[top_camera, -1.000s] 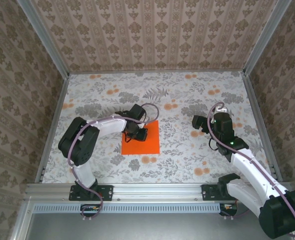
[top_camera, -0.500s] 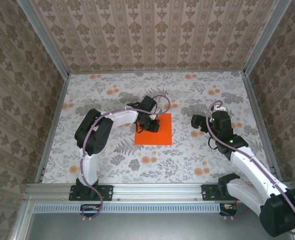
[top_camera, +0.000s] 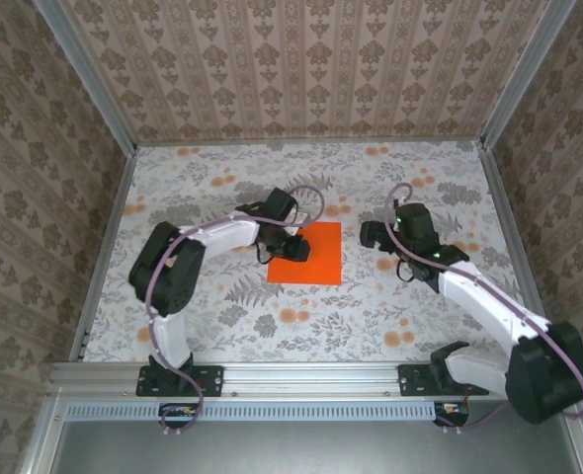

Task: Fold a paper plane with a square sheet of paper (fold left side to right side)
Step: Move the square sheet of paper to the center of the table.

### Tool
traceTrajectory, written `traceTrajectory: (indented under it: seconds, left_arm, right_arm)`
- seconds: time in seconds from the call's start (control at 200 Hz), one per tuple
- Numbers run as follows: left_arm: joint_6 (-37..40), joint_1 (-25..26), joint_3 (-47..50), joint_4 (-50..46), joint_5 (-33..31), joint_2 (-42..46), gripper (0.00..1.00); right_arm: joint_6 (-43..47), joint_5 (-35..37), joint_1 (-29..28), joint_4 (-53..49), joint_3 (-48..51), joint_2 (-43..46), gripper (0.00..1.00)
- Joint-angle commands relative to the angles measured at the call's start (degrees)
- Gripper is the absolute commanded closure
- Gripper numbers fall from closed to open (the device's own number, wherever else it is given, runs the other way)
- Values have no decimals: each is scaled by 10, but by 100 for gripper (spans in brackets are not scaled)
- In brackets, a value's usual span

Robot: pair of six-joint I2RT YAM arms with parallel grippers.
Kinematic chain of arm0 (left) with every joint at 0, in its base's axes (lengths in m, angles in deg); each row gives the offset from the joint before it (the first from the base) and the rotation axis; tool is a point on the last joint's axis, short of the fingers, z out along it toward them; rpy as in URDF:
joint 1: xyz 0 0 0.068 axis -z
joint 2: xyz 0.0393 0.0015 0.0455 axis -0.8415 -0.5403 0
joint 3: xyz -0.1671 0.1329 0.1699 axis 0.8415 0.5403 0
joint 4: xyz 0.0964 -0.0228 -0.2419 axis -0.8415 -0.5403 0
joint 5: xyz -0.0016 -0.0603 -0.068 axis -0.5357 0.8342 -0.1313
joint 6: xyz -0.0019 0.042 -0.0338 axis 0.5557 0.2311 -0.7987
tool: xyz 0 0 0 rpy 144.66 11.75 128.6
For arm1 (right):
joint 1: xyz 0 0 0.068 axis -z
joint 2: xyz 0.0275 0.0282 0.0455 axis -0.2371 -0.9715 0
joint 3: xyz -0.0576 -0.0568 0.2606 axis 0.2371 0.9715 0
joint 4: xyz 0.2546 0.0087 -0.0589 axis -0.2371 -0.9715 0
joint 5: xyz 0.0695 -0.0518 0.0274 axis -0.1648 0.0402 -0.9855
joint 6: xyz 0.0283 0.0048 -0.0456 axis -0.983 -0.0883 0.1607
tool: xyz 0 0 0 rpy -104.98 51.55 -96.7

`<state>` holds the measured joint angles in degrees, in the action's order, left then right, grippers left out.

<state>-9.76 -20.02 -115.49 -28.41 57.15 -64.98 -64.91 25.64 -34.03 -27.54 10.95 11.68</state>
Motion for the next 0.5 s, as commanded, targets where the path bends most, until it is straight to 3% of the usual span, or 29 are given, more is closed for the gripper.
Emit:
traceTrajectory:
  seconds: [0.0, 0.26, 0.495]
  left_arm:
    - [-12, -28, 48, 7, 16, 65, 67]
    - [-59, -49, 145, 88, 96, 83, 64]
    - [-67, -48, 142, 94, 85, 43, 65]
  right_arm:
    - [-8, -12, -28, 3, -52, -76, 0]
    - [-9, -13, -60, -2, -191, -301, 0]
    - [-11, -33, -74, -35, -288, -419, 0]
